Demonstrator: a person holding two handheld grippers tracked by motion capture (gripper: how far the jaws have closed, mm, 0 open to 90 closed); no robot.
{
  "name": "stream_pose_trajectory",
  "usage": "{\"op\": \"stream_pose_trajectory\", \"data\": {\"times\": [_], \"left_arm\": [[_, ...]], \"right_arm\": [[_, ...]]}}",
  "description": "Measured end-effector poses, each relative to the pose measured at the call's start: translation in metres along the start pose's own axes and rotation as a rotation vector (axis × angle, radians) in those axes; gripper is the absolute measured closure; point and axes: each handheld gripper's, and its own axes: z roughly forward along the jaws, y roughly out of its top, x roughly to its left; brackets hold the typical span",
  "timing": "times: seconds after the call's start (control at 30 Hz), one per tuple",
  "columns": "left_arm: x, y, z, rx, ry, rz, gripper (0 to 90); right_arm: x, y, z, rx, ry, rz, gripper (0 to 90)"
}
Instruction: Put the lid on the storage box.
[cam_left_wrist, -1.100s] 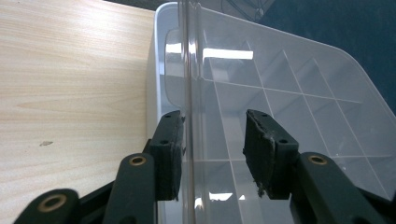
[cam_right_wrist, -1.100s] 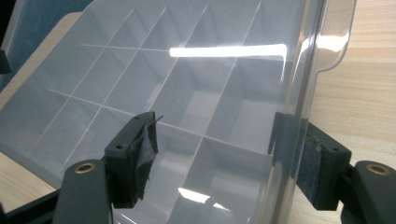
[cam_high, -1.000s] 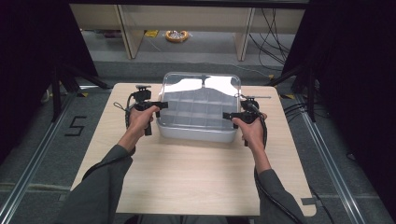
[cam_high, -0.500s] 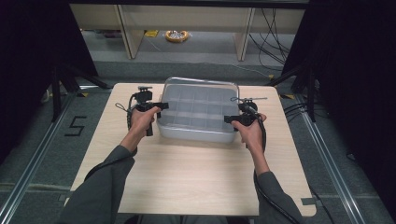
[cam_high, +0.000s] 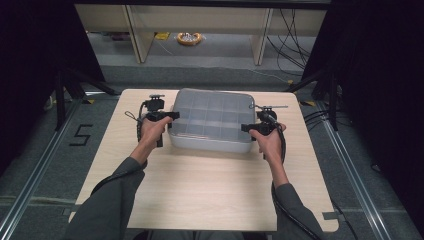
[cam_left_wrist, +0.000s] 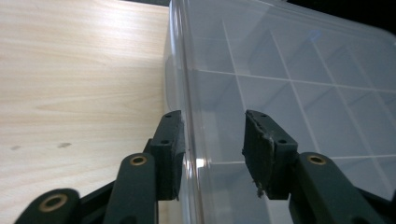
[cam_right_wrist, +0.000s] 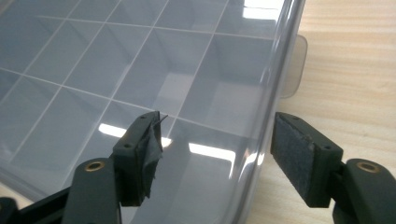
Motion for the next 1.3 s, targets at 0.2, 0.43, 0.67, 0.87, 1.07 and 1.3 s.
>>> {"op": "stream_pose_trajectory", "data": {"times": [0.2, 0.43, 0.67, 0.87, 1.07, 1.3], "left_arm": [[0.008, -0.001, -0.002, 0.021, -0.006, -0.008, 56.2], [0.014, -0.006, 0.000, 0.035, -0.053, -0.023, 60.7], [0.014, -0.010, -0.004, 0.044, -0.067, -0.036, 59.9], [0.013, -0.012, -0.005, 0.042, -0.067, -0.041, 59.7], [0.015, -0.013, -0.006, 0.054, -0.084, -0.063, 57.6], [0.016, -0.016, -0.015, 0.033, -0.102, -0.069, 43.7]], "right_arm": [[-0.005, -0.003, -0.001, -0.001, 0.019, 0.029, 36.1], [-0.010, -0.005, 0.003, -0.029, 0.029, -0.007, 35.0], [-0.009, -0.005, 0.002, -0.013, 0.075, 0.079, 35.2], [-0.013, -0.003, 0.007, -0.042, 0.049, 0.037, 35.6], [-0.015, -0.003, 0.006, -0.048, 0.070, 0.019, 35.6], [-0.016, -0.001, -0.007, -0.056, 0.081, 0.040, 34.2]]}}
